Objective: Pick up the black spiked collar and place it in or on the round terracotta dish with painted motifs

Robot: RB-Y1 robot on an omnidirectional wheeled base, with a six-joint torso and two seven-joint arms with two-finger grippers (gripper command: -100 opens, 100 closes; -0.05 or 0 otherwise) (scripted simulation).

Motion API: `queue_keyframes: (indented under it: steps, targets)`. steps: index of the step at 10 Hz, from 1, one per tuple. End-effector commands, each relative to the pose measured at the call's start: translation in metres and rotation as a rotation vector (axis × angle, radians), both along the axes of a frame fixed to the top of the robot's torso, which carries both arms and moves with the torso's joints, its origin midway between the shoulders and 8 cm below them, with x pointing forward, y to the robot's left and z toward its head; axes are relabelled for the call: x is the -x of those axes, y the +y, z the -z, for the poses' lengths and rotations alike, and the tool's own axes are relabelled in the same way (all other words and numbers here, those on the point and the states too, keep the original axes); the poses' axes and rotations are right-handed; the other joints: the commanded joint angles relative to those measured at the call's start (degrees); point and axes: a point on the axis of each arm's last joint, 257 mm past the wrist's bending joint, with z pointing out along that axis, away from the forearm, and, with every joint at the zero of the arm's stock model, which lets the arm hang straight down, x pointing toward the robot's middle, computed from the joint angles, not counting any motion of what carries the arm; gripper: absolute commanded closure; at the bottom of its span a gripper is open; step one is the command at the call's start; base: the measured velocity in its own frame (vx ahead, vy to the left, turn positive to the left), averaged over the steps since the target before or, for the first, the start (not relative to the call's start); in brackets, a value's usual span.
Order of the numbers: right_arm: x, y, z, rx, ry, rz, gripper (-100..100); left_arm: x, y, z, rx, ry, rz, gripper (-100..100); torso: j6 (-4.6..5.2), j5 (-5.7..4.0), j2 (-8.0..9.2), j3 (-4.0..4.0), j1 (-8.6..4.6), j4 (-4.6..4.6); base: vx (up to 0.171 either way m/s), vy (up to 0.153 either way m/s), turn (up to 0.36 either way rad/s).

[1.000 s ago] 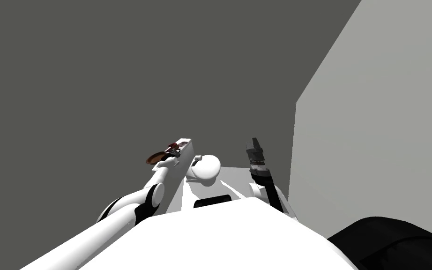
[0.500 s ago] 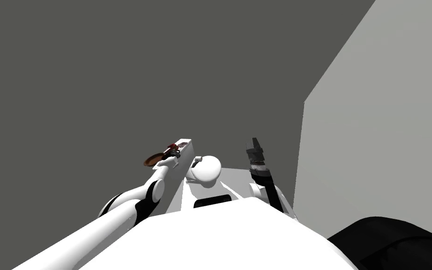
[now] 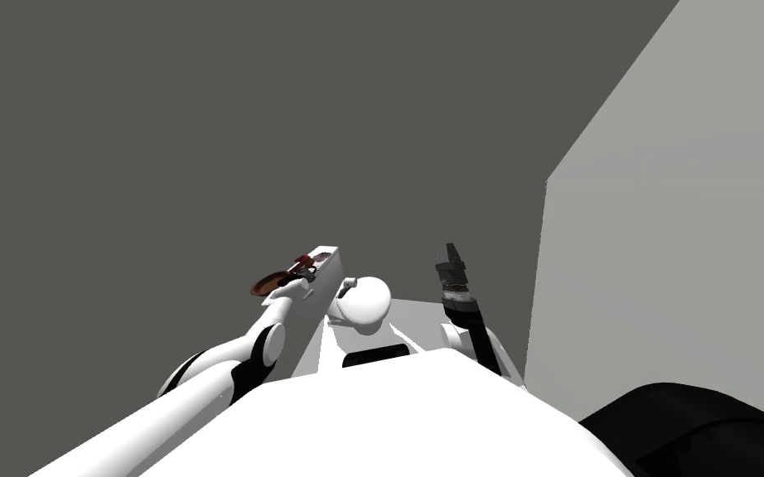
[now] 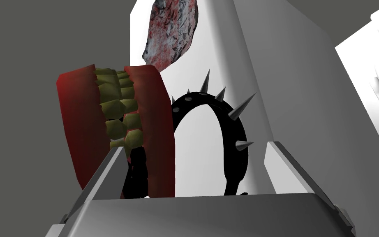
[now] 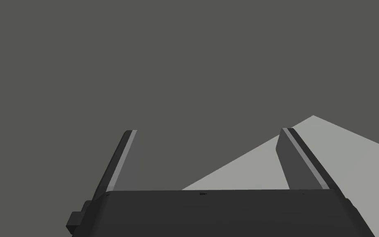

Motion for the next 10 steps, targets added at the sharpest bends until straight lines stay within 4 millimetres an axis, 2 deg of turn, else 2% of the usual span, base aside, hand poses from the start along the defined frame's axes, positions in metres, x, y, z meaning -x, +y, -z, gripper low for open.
queue_keyframes:
  steps: [1, 2, 5, 6, 8, 9, 10]
  targets:
    - [0.000, 0.000, 0.000, 0.000, 0.000, 0.000, 0, -0.001, -0.001, 0.000, 0.011, -0.005, 0.001, -100, 0.00, 0.00, 0.00, 0.00, 0.00, 0.00, 0.025, -0.026, 0.003]
    - [0.000, 0.000, 0.000, 0.000, 0.000, 0.000, 0, 0.007, 0.011, 0.003, -0.009, 0.010, 0.002, -100, 0.04, 0.02, 0.02, 0.01, 0.07, 0.00, 0.039, -0.041, 0.031]
    - [0.000, 0.000, 0.000, 0.000, 0.000, 0.000, 0, 0.005, 0.008, 0.002, 0.013, -0.001, 0.005, -100, 0.04, 0.03, -0.01, -0.01, 0.08, -0.01, 0.030, -0.025, 0.011]
    - [0.000, 0.000, 0.000, 0.000, 0.000, 0.000, 0, 0.013, 0.019, 0.004, -0.006, 0.013, 0.010, -100, 0.04, 0.04, 0.06, 0.03, 0.15, 0.01, 0.028, -0.042, 0.047]
    - [0.000, 0.000, 0.000, 0.000, 0.000, 0.000, 0, 0.012, 0.016, 0.004, 0.013, 0.003, 0.011, -100, 0.03, 0.01, -0.02, -0.02, 0.02, -0.01, 0.039, -0.037, 0.024]
    - [0.000, 0.000, 0.000, 0.000, 0.000, 0.000, 0, 0.020, 0.027, 0.006, -0.010, 0.018, 0.017, -100, 0.05, 0.03, -0.02, -0.02, 0.09, -0.01, 0.057, -0.040, 0.048]
    - [0.000, 0.000, 0.000, 0.000, 0.000, 0.000, 0, 0.019, 0.025, 0.005, -0.007, 0.014, 0.022, -100, 0.00, 0.02, -0.08, -0.05, 0.07, -0.03, 0.053, -0.046, 0.035]
